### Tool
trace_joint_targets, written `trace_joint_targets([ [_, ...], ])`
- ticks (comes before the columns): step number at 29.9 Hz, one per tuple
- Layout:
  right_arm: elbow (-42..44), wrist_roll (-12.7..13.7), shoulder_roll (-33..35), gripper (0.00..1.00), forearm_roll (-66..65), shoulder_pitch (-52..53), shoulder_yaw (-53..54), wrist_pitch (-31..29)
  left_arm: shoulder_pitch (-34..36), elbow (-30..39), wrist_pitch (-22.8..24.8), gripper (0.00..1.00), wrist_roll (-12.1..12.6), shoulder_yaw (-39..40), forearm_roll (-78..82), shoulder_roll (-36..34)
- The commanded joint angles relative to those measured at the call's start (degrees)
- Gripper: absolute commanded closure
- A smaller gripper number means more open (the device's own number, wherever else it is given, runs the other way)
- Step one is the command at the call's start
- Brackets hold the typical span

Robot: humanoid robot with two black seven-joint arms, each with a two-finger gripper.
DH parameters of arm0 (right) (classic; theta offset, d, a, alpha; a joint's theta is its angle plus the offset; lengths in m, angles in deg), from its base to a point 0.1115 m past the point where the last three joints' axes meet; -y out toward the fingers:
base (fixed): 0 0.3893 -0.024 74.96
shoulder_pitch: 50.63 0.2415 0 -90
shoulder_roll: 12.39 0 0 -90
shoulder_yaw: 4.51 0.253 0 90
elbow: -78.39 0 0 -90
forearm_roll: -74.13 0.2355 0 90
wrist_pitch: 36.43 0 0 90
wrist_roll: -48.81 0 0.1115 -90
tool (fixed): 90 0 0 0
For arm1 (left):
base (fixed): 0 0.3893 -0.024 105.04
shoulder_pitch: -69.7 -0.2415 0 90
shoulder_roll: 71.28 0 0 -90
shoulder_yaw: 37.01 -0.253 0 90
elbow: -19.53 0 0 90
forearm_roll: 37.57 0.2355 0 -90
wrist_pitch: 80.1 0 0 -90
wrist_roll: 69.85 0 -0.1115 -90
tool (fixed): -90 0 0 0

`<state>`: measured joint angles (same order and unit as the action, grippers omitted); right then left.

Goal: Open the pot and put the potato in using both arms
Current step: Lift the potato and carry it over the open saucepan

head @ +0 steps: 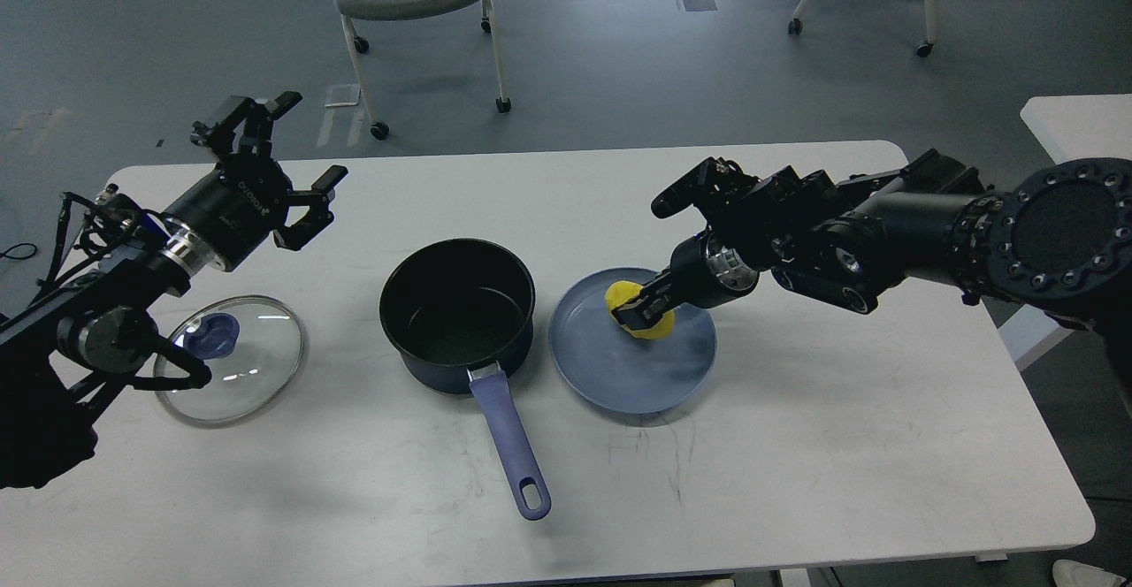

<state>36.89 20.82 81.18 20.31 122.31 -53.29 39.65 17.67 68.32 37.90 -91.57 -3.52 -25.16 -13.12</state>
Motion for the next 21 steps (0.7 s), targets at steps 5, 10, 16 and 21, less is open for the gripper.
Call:
trace_joint_targets([
  [5, -4.1, 0.0, 4.5, 0.61, 5.1, 6.0, 11.6, -0.6, 0.0, 0.3, 0.0, 0.02, 0.0, 0.0, 0.0, -0.4],
  [10, -4.9, 0.0, 3.0, 0.60, 13.3, 6.6, 13.4, 0.2, 0.0, 0.2, 0.0, 0.02, 0.0, 0.0, 0.1, -0.3],
  [16, -5.1, 0.0, -1.8, 0.60, 23.1, 0.8, 16.7, 4.6, 0.0, 0.3, 0.0, 0.02, 0.0, 0.0, 0.0, -0.4],
  [21, -4.3, 0.0, -3.6, 0.60, 27.0, -3.3, 17.8, 6.8, 0.0, 0.4, 0.0, 0.02, 0.0, 0.3, 0.0, -0.3],
])
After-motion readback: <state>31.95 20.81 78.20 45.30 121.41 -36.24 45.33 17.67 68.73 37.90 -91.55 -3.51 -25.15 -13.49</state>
